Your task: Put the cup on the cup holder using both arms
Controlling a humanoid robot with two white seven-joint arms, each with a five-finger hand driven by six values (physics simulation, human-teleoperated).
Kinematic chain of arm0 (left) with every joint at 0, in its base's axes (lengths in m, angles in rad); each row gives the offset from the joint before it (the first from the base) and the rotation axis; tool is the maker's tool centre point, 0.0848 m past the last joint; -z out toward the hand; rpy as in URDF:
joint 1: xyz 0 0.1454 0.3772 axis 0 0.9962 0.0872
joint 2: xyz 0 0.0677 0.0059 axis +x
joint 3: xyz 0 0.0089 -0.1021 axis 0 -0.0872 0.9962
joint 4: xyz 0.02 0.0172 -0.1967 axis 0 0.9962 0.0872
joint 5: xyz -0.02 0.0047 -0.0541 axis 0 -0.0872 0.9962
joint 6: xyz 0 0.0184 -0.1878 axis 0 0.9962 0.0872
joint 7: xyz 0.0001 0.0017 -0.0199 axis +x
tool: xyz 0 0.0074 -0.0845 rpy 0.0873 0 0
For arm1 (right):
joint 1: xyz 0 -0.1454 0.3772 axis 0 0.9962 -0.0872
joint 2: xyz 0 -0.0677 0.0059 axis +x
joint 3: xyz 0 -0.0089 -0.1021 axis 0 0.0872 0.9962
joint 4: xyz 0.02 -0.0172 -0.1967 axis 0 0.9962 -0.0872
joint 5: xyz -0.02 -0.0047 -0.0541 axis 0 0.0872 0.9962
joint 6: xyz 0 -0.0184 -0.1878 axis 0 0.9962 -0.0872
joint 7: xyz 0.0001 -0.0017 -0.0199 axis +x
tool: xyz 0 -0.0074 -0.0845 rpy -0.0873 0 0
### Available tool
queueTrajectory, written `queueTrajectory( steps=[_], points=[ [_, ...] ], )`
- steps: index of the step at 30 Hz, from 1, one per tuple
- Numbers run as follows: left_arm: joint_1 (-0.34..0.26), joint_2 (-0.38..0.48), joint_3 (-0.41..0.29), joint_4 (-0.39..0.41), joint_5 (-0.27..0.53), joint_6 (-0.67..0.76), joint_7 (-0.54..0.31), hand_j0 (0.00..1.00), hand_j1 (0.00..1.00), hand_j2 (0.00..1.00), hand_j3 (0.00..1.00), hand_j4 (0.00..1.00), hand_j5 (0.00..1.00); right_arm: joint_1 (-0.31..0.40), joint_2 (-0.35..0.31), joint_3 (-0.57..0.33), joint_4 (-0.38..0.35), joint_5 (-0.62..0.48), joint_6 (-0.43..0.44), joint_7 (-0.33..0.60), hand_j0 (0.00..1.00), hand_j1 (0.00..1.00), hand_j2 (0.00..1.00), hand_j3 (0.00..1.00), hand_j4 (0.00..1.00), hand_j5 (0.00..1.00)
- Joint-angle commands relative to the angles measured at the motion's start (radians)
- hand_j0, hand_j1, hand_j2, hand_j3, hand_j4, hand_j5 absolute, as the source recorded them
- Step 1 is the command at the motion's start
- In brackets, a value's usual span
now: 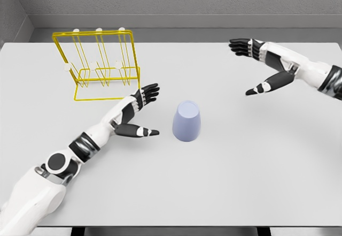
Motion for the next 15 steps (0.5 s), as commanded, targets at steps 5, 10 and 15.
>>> queueTrajectory(
  steps=[5,10,15],
  points=[
    [0.002,-0.046,-0.004,0.018,-0.052,-0.016,0.0,1.0,1.0,1.0,1.0,1.0,1.0,0.002,-0.064,-0.014,0.003,-0.004,-0.014,0.0,1.0,1.0,1.0,1.0,1.0,1.0],
    [0.002,-0.066,-0.006,0.016,-0.069,-0.015,0.0,1.0,1.0,1.0,1.0,1.0,1.0,0.002,-0.071,-0.02,0.024,0.177,-0.106,0.0,1.0,1.0,1.0,1.0,1.0,1.0],
    [0.0,-0.077,-0.03,0.016,-0.068,-0.015,0.002,1.0,1.0,1.0,1.0,1.0,1.0,0.005,-0.073,-0.02,0.026,0.269,-0.289,0.0,1.0,1.0,1.0,1.0,1.0,1.0]
  ],
)
